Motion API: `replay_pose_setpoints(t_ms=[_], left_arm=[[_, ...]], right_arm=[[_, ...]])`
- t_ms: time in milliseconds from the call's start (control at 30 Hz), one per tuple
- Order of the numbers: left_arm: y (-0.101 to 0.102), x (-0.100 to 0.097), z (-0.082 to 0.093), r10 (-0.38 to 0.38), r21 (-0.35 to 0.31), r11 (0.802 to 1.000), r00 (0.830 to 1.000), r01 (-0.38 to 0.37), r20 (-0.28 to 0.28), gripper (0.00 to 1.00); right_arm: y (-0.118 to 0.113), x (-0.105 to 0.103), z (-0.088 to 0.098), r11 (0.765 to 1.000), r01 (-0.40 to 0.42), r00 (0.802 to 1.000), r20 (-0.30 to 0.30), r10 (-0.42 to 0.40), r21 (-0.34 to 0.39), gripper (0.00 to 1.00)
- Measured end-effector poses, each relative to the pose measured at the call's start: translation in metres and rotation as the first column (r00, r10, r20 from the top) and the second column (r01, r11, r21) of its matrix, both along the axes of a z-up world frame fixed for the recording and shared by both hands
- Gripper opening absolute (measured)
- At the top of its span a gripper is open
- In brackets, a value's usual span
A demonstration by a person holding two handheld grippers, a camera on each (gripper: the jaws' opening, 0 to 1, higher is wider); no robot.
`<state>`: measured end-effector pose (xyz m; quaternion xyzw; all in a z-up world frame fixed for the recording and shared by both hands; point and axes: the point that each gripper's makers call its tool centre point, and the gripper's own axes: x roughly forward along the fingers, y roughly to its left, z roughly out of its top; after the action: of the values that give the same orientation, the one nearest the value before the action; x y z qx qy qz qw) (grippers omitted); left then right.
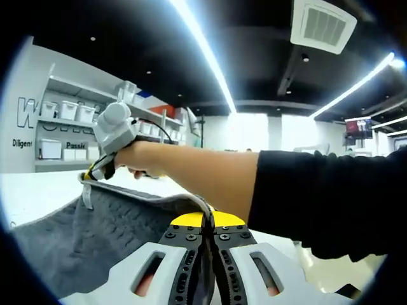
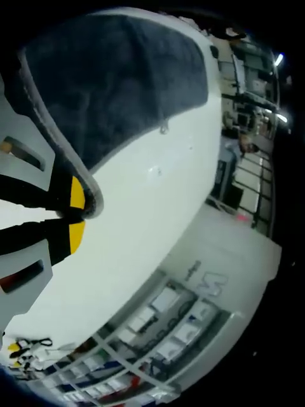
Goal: Open the folded towel by lifting each exposed corner and separating the folded layers until the towel lies flat within the target outline without major curled edges
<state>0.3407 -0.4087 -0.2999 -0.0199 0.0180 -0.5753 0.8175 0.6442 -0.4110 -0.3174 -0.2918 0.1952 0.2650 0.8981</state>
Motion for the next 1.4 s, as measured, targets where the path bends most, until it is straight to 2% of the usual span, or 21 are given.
replay_pose_setpoints(t_ms=[167, 367, 633, 800, 833, 900, 933, 967, 1100, 1233, 1400], left_arm=[[-0.009, -0.002, -0.011, -0.001, 0.023, 1.0, 1.0, 0.001, -0.003, 0.01], [-0.012, -0.002, -0.032, -0.01, 0.066, 0.998, 1.0, 0.011, -0.007, 0.01], [-0.021, -0.002, -0.049, -0.009, 0.109, 0.994, 1.0, 0.01, -0.006, 0.02], [-0.024, 0.0, -0.058, -0.012, 0.126, 0.992, 1.0, 0.014, -0.019, 0.04], [-0.025, -0.001, -0.061, -0.012, 0.139, 0.99, 1.0, 0.015, -0.023, 0.08], [-0.028, -0.006, -0.074, -0.036, 0.204, 0.978, 0.999, 0.04, -0.025, 0.25], [-0.03, -0.011, -0.08, -0.05, 0.224, 0.973, 0.998, 0.059, -0.046, 0.3], [-0.033, -0.014, -0.081, -0.059, 0.217, 0.974, 0.997, 0.069, -0.05, 0.29], [-0.034, -0.019, -0.086, -0.068, 0.24, 0.968, 0.997, 0.073, -0.028, 0.36], [-0.033, -0.018, -0.094, -0.071, 0.257, 0.962, 0.994, 0.09, -0.084, 0.43], [-0.029, -0.019, -0.094, -0.068, 0.256, 0.963, 0.995, 0.085, -0.077, 0.45]], right_arm=[[0.001, -0.011, -0.013, 1.0, 0.001, 1.0, -0.009, -0.001, -0.006, 0.0], [-0.003, -0.023, -0.026, 1.0, 0.014, 1.0, -0.006, -0.014, 0.01, 0.0], [-0.01, -0.023, -0.047, 0.999, 0.027, 0.999, -0.024, -0.026, 0.03, 0.0], [-0.012, -0.021, -0.054, 0.999, 0.039, 0.999, -0.019, -0.039, -0.006, 0.03], [-0.017, -0.019, -0.057, 0.998, 0.056, 0.998, -0.018, -0.057, -0.035, 0.05], [-0.027, -0.016, -0.062, 0.993, 0.088, 0.995, -0.028, -0.091, -0.08, 0.1], [-0.032, -0.015, -0.062, 0.989, 0.103, 0.994, -0.021, -0.106, -0.102, 0.16], [-0.035, -0.011, -0.061, 0.986, 0.108, 0.994, 0.001, -0.109, -0.125, 0.21], [-0.048, -0.009, -0.06, 0.977, 0.151, 0.988, 0.003, -0.152, -0.151, 0.31], [-0.059, -0.006, -0.05, 0.971, 0.182, 0.983, 0.031, -0.179, -0.157, 0.44], [-0.071, -0.003, -0.038, 0.963, 0.21, 0.977, 0.067, -0.201, -0.167, 0.55]])
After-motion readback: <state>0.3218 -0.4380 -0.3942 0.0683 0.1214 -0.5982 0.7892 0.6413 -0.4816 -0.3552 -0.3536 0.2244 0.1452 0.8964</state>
